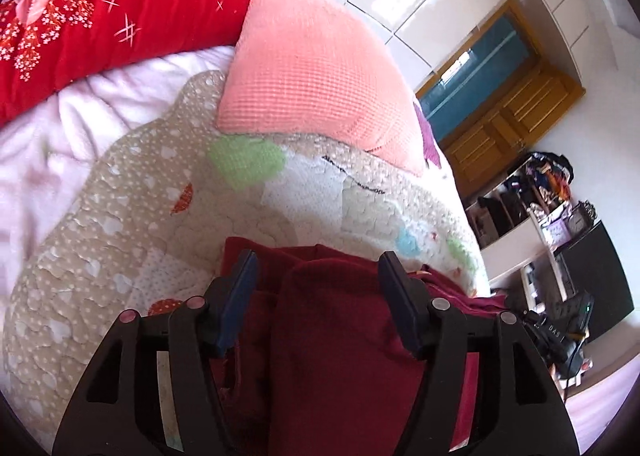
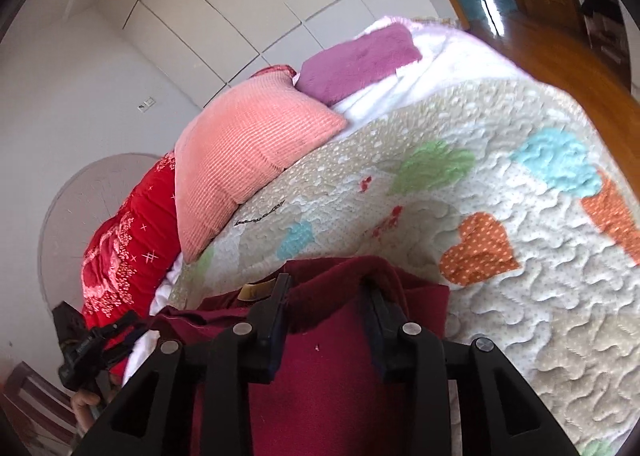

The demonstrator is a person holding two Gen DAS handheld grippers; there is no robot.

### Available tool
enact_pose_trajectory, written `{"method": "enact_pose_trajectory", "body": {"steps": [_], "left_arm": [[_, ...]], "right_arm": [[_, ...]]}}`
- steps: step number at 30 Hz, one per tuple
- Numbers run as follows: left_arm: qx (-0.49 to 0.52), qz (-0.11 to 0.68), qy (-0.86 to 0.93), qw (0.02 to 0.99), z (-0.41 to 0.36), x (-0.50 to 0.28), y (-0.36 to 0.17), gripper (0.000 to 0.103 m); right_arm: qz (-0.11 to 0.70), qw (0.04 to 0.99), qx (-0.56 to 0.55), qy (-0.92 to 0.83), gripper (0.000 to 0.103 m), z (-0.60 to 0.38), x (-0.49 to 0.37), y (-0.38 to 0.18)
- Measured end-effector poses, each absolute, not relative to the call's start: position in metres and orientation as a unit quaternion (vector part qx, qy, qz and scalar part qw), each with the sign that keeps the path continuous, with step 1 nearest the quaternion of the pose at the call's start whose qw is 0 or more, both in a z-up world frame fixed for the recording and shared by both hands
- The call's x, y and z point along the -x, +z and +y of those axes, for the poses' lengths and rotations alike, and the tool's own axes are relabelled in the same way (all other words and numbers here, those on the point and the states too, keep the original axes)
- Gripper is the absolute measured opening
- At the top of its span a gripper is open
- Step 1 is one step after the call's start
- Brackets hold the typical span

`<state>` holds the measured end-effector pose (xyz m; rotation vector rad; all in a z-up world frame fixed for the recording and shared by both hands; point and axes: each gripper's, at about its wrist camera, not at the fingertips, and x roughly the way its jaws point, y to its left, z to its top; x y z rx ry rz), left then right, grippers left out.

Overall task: Fold small clothes
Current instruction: 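Lay the folded hem down and open both tools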

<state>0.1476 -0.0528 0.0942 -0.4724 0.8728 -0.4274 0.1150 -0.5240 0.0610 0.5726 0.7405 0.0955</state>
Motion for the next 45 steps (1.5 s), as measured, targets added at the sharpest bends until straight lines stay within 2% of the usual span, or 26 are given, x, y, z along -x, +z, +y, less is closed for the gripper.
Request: {"method": "enact_pose_trajectory", "body": {"steps": [2, 3, 4, 7, 10, 13, 16, 21, 26, 35, 40, 45], "left_arm": [[0.214, 0.417, -0.205, 0.859, -0.055, -0.146, 0.097, 0.063], [0.205, 0.418, -0.206, 0.861, -0.058, -0.144, 0.098, 0.063], [0.198, 0.417, -0.209, 0.862, -0.062, -0.142, 0.098, 0.063], [0.19, 0.415, -0.216, 0.863, -0.073, -0.14, 0.096, 0.063], [0.178, 0.426, -0.208, 0.863, -0.084, -0.142, 0.086, 0.063], [0.157, 0.45, -0.175, 0.861, -0.094, -0.147, 0.066, 0.063], [0.147, 0.473, -0.15, 0.855, -0.097, -0.154, 0.046, 0.063], [0.098, 0.457, -0.135, 0.874, -0.11, -0.154, 0.039, 0.063], [0.08, 0.456, -0.133, 0.877, -0.111, -0.147, 0.043, 0.063], [0.075, 0.443, -0.133, 0.883, -0.096, -0.114, 0.056, 0.063], [0.066, 0.438, -0.129, 0.887, -0.097, -0.101, 0.061, 0.063], [0.069, 0.44, -0.133, 0.886, -0.095, -0.092, 0.063, 0.063]], "right_arm": [[0.325, 0.908, -0.264, 0.008, 0.038, -0.526, -0.104, 0.072], [0.314, 0.911, -0.268, 0.001, 0.045, -0.528, -0.102, 0.076], [0.297, 0.914, -0.277, -0.003, 0.045, -0.533, -0.099, 0.081], [0.3, 0.914, -0.273, 0.018, 0.045, -0.53, -0.102, 0.088], [0.34, 0.921, -0.189, 0.035, 0.045, -0.497, -0.115, 0.085], [0.366, 0.922, -0.126, 0.031, 0.034, -0.468, -0.128, 0.07], [0.39, 0.913, -0.115, -0.014, 0.034, -0.466, -0.142, 0.049], [0.443, 0.888, -0.119, -0.048, 0.034, -0.484, -0.167, 0.013], [0.447, 0.888, -0.098, -0.047, 0.034, -0.483, -0.166, 0.018], [0.421, 0.903, -0.088, -0.005, 0.035, -0.466, -0.075, 0.057], [0.431, 0.897, -0.097, -0.017, 0.036, -0.465, -0.048, 0.037], [0.435, 0.895, -0.097, -0.016, 0.038, -0.463, -0.058, 0.022]]}}
